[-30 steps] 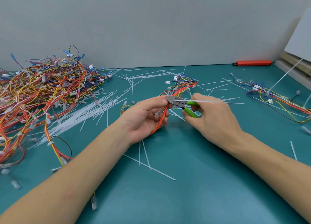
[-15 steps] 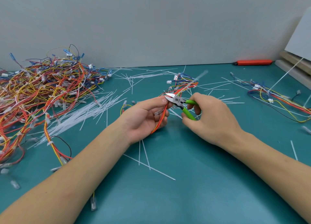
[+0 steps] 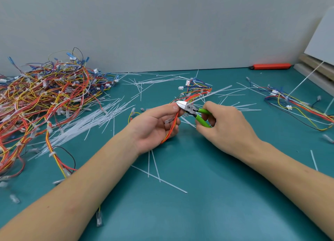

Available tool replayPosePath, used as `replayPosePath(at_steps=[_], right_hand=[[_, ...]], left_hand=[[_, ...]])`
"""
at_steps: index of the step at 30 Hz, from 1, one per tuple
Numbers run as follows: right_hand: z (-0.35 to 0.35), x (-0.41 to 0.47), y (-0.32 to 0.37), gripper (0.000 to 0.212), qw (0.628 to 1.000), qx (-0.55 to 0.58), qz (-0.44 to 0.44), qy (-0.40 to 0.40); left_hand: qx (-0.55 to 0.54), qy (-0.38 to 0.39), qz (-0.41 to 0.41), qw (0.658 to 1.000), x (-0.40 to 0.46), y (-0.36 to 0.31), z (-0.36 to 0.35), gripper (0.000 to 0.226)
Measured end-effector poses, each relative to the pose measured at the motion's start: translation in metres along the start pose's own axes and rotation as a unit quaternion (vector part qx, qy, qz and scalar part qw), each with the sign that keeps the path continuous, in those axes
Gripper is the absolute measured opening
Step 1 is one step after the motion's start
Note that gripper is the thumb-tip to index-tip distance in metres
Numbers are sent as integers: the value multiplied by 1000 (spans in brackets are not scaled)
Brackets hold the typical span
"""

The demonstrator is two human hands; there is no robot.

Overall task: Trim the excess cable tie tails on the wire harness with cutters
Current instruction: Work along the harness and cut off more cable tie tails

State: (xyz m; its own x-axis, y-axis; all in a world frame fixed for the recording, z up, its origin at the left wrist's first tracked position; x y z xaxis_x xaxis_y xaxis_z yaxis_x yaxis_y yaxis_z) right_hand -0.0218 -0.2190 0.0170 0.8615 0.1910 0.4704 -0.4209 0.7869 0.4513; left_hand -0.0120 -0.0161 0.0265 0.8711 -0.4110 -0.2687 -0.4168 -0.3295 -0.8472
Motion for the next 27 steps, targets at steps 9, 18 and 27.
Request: replayPosePath(at_steps=[9, 18, 27], right_hand=[[-1, -1, 0, 25, 1000, 13, -4, -1], [-1, -1, -1, 22, 1000, 6, 5, -1], [0, 0, -1, 21, 1000, -5, 19, -11]], left_hand=[[-1, -6, 0, 1000, 1, 0, 1, 12], [2, -8, 0, 1000, 1, 0, 1, 11], [4, -10, 0, 1000, 2, 1, 1, 10]])
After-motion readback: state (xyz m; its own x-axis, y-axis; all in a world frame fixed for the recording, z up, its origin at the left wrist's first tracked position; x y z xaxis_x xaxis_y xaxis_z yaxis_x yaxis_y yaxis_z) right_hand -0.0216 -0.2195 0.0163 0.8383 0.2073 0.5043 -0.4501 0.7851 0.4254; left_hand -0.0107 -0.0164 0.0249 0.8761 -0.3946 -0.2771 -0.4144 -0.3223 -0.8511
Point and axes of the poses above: each hand's wrist, its own x-axis towards the middle knuckle, its own z-axis out of the back of the hand, y = z × x, the point moved 2 cm from there along x, towards the middle knuckle, and after that the axes turned 1 degree about z, right-handed, at the moved point
